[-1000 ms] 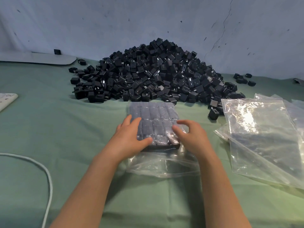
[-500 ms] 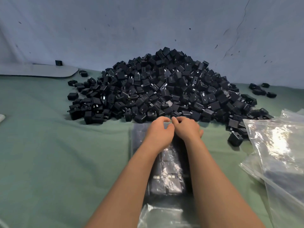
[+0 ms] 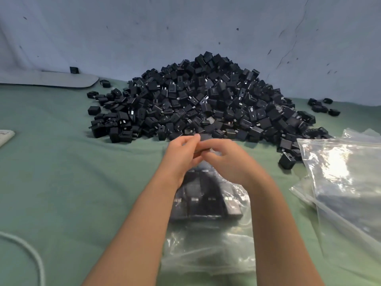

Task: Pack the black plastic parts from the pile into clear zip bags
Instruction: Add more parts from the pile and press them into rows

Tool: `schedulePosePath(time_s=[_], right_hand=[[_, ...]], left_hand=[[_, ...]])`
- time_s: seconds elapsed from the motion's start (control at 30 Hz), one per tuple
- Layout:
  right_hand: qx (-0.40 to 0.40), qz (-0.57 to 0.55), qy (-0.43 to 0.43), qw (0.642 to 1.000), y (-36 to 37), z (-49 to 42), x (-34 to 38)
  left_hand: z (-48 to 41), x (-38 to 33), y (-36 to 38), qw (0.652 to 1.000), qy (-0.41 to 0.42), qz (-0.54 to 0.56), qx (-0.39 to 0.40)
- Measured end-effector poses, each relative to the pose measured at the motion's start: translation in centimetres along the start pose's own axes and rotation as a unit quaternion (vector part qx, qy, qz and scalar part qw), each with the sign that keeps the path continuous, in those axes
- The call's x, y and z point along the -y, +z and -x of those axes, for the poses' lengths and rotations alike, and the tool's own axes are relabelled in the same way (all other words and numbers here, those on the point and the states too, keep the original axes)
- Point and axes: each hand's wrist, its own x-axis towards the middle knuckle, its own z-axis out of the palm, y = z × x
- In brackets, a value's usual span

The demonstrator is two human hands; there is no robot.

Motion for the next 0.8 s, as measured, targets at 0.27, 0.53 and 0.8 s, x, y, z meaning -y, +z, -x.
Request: schedulePosePath(time_s=[0.27,0.53,0.8], right_hand=[[-0.022,0.002,-0.006,1.000,0.9,6.5,-0.4],[-0.216,-0.076,0.051,0.972,1.2,12.2,-1.9],[-0.267,-0.181,0.024,0.946,2.6,15.9,0.1]], left_hand=[[4.5,0.1,-0.9,0.989,0.001,-0.126,0.072],[10.9,1.9,0.0,0.825,0.193,-0.505,0.166],[12.4,3.3,1.1,0.741,0.248,-0.601,0.168]])
